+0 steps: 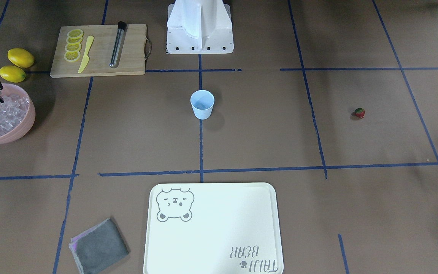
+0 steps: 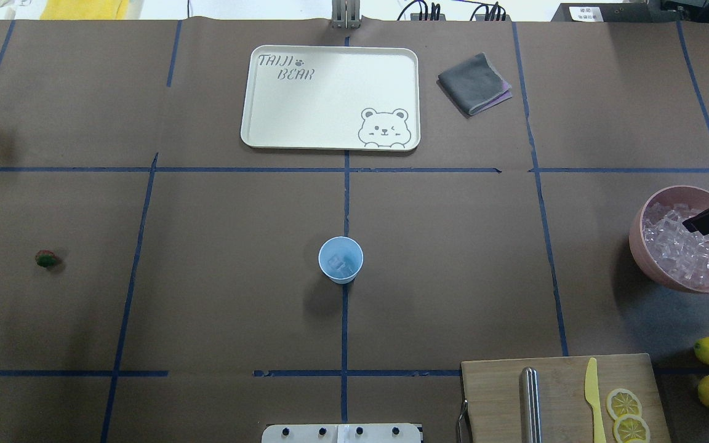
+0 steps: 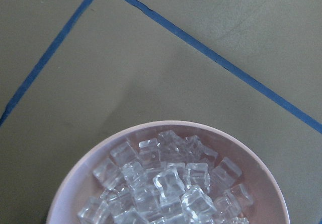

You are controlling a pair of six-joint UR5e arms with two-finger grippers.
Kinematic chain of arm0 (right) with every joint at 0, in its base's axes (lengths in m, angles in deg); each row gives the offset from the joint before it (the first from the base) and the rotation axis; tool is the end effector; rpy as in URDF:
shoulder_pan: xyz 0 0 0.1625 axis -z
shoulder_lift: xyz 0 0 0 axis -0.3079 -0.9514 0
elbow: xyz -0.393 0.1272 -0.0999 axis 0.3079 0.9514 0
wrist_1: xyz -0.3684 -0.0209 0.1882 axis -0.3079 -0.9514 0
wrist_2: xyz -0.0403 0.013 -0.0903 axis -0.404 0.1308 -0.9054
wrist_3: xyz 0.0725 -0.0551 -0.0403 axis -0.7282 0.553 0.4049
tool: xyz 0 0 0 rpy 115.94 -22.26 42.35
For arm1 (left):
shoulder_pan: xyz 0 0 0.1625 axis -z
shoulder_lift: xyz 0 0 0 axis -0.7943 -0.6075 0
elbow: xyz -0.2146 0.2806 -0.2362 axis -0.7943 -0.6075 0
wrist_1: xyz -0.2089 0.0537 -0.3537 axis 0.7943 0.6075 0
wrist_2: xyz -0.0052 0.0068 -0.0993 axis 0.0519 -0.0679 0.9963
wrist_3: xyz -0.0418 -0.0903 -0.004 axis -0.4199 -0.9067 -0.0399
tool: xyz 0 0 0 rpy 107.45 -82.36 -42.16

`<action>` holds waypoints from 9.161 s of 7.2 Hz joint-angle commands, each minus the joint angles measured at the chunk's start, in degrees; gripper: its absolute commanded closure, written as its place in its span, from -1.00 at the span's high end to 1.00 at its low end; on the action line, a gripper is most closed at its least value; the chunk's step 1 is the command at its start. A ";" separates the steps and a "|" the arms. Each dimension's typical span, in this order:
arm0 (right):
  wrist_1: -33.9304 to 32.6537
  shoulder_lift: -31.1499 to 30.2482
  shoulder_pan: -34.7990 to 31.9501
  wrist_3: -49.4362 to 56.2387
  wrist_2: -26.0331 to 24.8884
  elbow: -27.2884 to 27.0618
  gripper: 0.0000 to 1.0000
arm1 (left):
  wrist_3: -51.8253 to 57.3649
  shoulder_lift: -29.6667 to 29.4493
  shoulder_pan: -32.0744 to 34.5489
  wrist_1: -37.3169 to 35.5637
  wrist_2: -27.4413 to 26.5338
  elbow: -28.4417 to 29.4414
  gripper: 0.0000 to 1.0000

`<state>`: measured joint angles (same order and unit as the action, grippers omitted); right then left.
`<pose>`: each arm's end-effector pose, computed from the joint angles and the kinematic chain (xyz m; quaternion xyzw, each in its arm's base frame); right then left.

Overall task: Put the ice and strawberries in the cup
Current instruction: 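Lower the right gripper into the ice and grasp a third cube, then carry the ice cube with the right gripper over the blue cup, then open the right gripper to drop the ice cube into the cup, then raise the right gripper and move it back toward the pink bowl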

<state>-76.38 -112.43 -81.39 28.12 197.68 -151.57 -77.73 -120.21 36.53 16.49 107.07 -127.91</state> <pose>-0.1317 -0.4333 0.5370 0.1409 -0.3441 -0.2486 0.8944 -0.0559 -0.4650 0.6324 0.0241 0.3811 0.0805 0.9207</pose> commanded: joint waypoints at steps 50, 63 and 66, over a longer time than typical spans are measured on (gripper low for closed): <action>-29.83 57.61 39.73 -61.94 -22.94 11.13 0.97 | 0.00 0.48 -0.09 -0.09 0.01 -3.95 1.00; -29.83 29.62 -5.40 4.15 1.83 6.38 0.99 | -0.44 -0.05 -0.18 0.09 -0.34 -5.19 1.00; -28.86 14.77 -18.16 9.86 4.56 6.38 1.00 | -0.53 -2.32 -0.09 0.35 -0.25 -5.54 1.00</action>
<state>-105.50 -91.86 -94.50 35.94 201.62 -145.43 -78.18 -121.14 36.40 16.65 106.76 -133.43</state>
